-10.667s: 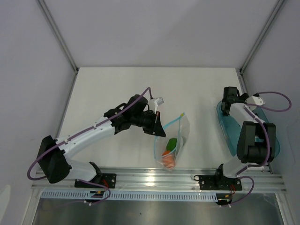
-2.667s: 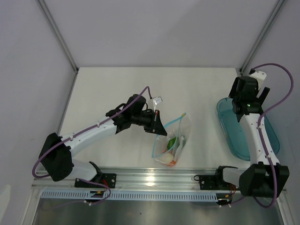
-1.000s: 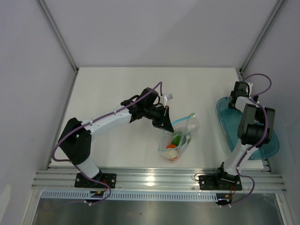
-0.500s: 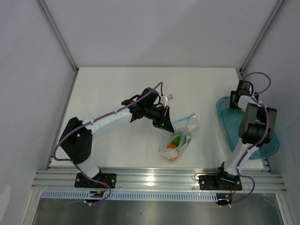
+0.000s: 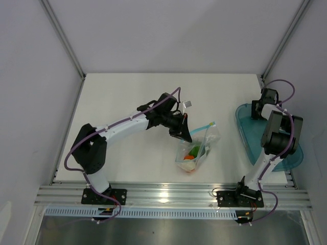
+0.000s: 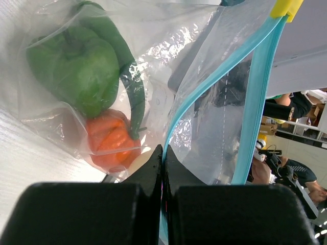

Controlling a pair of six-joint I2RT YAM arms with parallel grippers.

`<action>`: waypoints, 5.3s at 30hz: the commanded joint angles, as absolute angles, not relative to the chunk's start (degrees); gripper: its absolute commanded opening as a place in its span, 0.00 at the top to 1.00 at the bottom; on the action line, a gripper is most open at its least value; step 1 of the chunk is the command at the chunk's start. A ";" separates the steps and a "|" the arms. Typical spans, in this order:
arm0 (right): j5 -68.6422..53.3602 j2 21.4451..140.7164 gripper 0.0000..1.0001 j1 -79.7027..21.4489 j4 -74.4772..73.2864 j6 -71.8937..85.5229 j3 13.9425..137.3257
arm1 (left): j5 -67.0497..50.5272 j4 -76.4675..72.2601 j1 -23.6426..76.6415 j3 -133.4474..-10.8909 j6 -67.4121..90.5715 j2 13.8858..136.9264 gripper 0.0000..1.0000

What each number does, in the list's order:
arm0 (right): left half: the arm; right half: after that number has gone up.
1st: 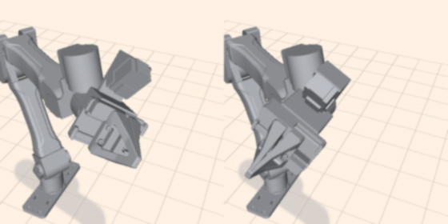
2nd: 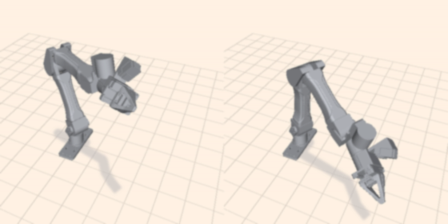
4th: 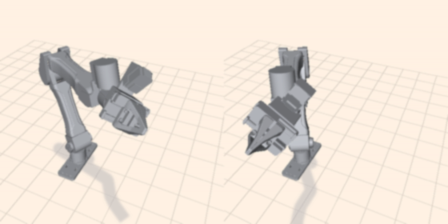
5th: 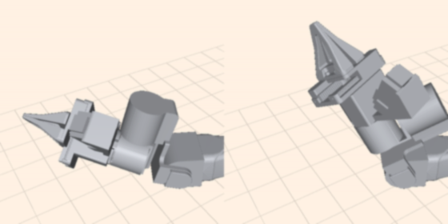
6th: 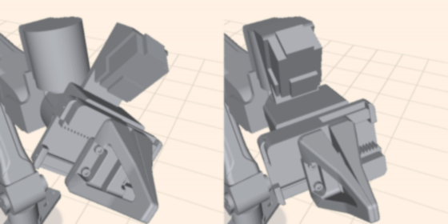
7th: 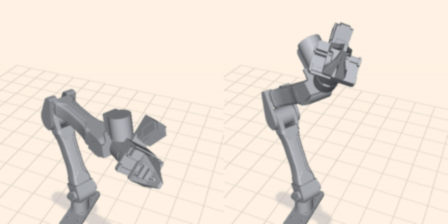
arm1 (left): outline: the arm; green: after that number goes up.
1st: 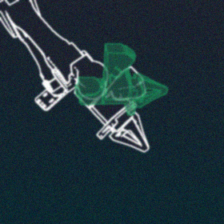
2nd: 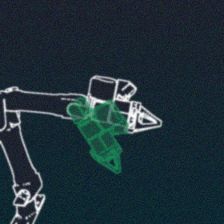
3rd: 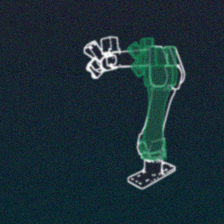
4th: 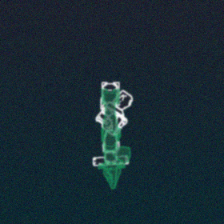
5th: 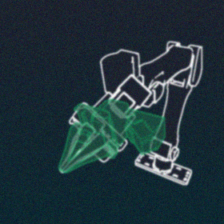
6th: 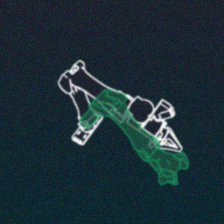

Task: Place the food in the zip-top bag and seal the zipper
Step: Pick up the fake food from the bin, then place the fake food in the zipper food storage bag.

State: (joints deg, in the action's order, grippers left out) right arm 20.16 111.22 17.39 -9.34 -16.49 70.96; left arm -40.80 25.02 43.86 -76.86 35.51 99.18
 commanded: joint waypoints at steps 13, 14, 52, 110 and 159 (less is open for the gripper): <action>11.95 113.73 0.13 18.81 -8.79 -21.88 73.47 | -42.89 24.87 44.03 -81.30 35.68 101.25 0.99; 12.56 113.90 0.14 18.90 -8.62 -21.88 73.56 | -43.06 24.87 44.03 -81.30 35.68 101.34 0.99; 13.97 109.08 0.78 18.64 -8.09 -14.94 70.76 | -43.33 22.59 44.56 -78.32 36.83 98.35 0.99; 14.41 109.69 0.76 17.84 -6.06 -13.62 69.52 | -43.59 22.15 45.09 -78.84 36.74 99.84 0.99; 9.84 51.07 1.00 -57.83 -41.04 9.40 66.72 | -38.50 9.58 46.85 -67.59 41.57 88.51 0.99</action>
State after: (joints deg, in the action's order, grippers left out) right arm 5.96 54.33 -55.79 -39.22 6.11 68.01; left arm -39.13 11.97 46.59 -67.96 40.62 91.74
